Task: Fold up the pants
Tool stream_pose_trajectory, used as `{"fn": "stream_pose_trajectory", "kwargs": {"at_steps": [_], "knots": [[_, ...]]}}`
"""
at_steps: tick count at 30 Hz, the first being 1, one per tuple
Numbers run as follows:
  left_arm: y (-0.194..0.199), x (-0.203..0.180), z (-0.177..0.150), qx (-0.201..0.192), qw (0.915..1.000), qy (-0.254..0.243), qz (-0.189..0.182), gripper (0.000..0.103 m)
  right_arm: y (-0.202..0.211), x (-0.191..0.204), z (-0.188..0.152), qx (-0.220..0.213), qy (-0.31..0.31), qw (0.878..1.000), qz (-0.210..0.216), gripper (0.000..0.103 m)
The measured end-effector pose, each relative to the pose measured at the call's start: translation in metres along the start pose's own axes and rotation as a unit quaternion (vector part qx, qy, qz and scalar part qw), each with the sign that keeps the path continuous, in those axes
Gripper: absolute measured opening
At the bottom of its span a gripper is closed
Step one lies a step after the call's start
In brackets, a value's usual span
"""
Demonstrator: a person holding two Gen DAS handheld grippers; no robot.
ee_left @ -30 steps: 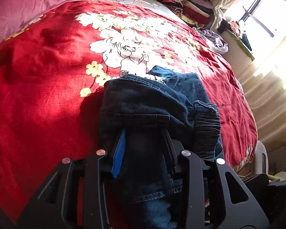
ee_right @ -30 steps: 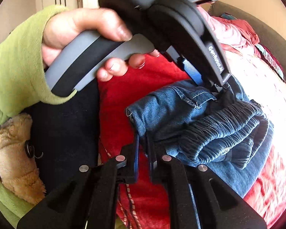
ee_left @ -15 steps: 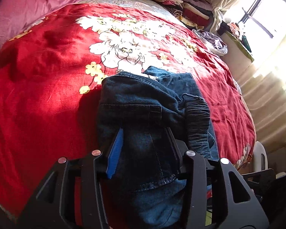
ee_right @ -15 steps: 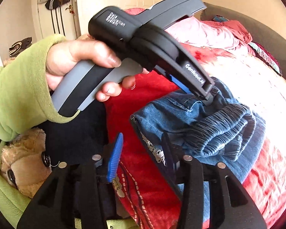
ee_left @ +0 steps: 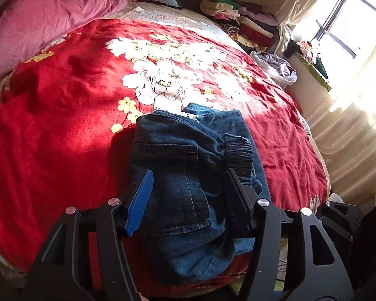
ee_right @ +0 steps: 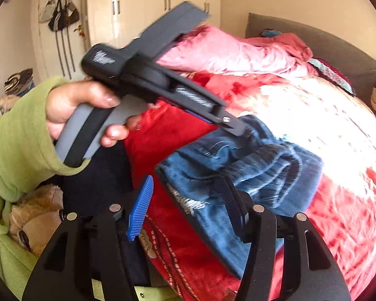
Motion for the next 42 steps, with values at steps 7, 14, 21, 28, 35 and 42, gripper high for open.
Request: {"fn": "stream_pose_trajectory", "kwargs": {"at_steps": [7,14,21,28,35,42], "knots": [[0.022,-0.01,0.008,-0.028,0.9996,-0.007,0.007,0.062,0.025,-0.02,0.008,-0.032,-0.016,0.999,-0.039,0.069],[0.038,-0.016,0.01,-0.049,0.9984,-0.02,0.02,0.068,0.041,-0.038,0.013,-0.059,-0.041,0.995,-0.075,0.088],[0.054,-0.019,0.01,-0.073,0.9954,-0.041,0.046,0.078,0.055,-0.065,0.011,-0.071,-0.076,0.988,-0.118,0.088],[0.055,-0.015,0.005,-0.078,0.9942,-0.047,0.058,0.083,0.056,-0.089,0.002,-0.063,-0.114,0.979,-0.157,0.089],[0.04,0.0,-0.005,-0.063,0.995,-0.038,0.068,0.085,0.045,-0.107,-0.016,-0.037,-0.146,0.971,-0.184,0.089],[0.021,0.016,-0.016,-0.045,0.9958,-0.024,0.076,0.087,0.027,-0.122,-0.035,-0.005,-0.18,0.963,-0.199,0.089]]}}
Point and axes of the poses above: each gripper's, at about its wrist camera, not at the fingertips, and y roughly against the way its jaws point, x to its left, z to its top, the point moved 8 cm from there along -y, roughly the way its jaws point, and after that the axes turned 4 degrees about -x, right-handed, at the moved point
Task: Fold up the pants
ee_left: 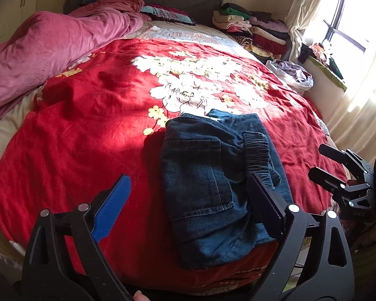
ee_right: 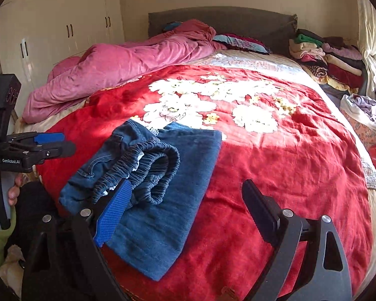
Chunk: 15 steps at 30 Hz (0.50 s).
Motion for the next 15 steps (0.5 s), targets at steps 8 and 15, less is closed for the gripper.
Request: {"fn": "stream_pose_trajectory", "kwargs": {"at_steps": [8,15], "knots": [[-0.025,0.009,-0.015,0.026,0.9996,0.014,0.001,0.087,-0.019,-0.012,-0.011,0.027,-0.034,0.999,-0.011,0.089],[-0.037,0.012,-0.021,0.039,0.9988,0.028,-0.008,0.087,-0.027,-0.015,-0.014,0.033,-0.052,0.998,-0.007,0.089]]}}
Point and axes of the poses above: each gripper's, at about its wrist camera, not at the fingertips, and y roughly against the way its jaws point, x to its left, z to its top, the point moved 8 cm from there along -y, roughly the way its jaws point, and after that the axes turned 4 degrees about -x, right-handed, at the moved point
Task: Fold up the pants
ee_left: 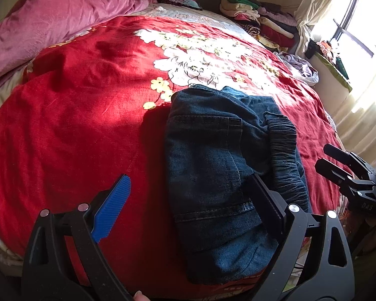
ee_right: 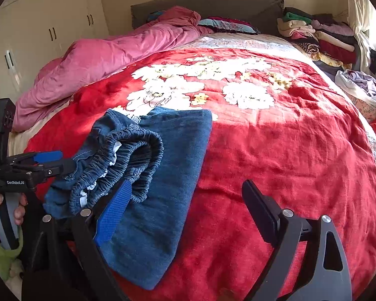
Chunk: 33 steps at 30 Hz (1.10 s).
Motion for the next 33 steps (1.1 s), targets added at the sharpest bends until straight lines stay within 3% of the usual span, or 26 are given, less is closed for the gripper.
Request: {"fn": "stream_pose_trajectory", "kwargs": {"at_steps": [7,10,14,22,29,33], "knots": [[-0.014,-0.001,0.0,0.012,0.9995,0.019,-0.021,0.087,-0.019,0.002,0.002,0.024,-0.039,0.998,0.039,0.089],[-0.019,-0.004,-0.003,0.018,0.9994,0.016,-0.024,0.087,-0.032,0.003,-0.003,0.045,-0.062,0.995,0.061,0.083],[-0.026,-0.009,-0.005,0.024,0.9991,0.009,-0.033,0.079,-0.047,0.008,-0.01,0.068,-0.086,0.99,0.094,0.072],[-0.037,-0.015,-0.001,0.03,0.9986,0.011,-0.044,0.064,-0.066,0.015,-0.006,0.065,-0.072,0.989,0.111,0.071],[-0.033,-0.025,-0.001,0.018,0.9989,0.004,-0.043,0.045,-0.061,0.028,-0.003,0.044,-0.045,0.988,0.138,0.033],[-0.022,-0.033,0.002,0.007,0.9993,-0.007,-0.036,0.041,-0.05,0.037,0.001,0.023,-0.016,0.992,0.125,0.029]]}}
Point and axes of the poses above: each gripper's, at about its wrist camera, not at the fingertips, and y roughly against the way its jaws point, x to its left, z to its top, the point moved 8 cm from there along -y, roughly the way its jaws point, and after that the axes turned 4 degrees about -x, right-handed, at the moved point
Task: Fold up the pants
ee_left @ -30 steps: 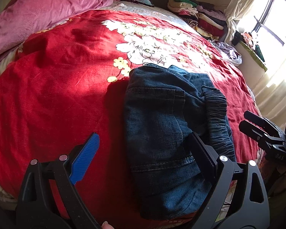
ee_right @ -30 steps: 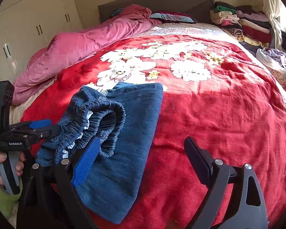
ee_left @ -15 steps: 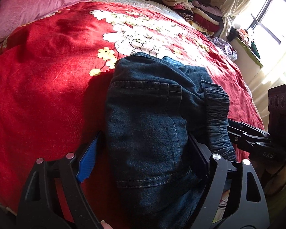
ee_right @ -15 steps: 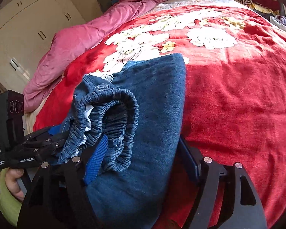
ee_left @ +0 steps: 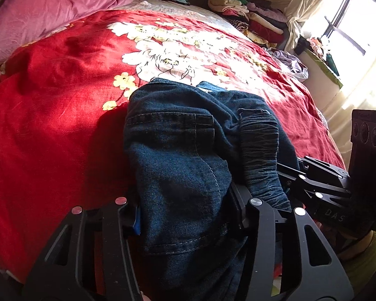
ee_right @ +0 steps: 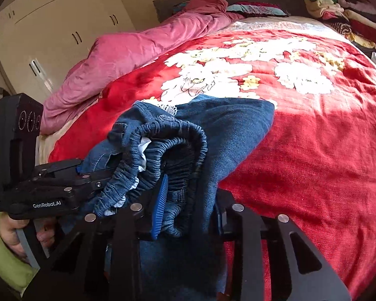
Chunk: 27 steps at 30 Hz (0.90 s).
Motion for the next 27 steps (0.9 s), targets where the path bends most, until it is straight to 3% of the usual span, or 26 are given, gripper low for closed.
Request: {"fn": "stream_pose_trajectory", "kwargs": {"at_steps": [11,27], "knots": [[0.015,-0.014,0.026,-0.02,0.9997,-0.01,-0.002,0.038,0.019,0.013,0.027,-0.032,0.034,0.999,-0.003,0.028],[0.001,-0.007,0.085,-0.043,0.9987,-0.024,0.011,0.038,0.001,-0.001,0.088,-0.064,0.062,0.996,-0.012,0.028]]}}
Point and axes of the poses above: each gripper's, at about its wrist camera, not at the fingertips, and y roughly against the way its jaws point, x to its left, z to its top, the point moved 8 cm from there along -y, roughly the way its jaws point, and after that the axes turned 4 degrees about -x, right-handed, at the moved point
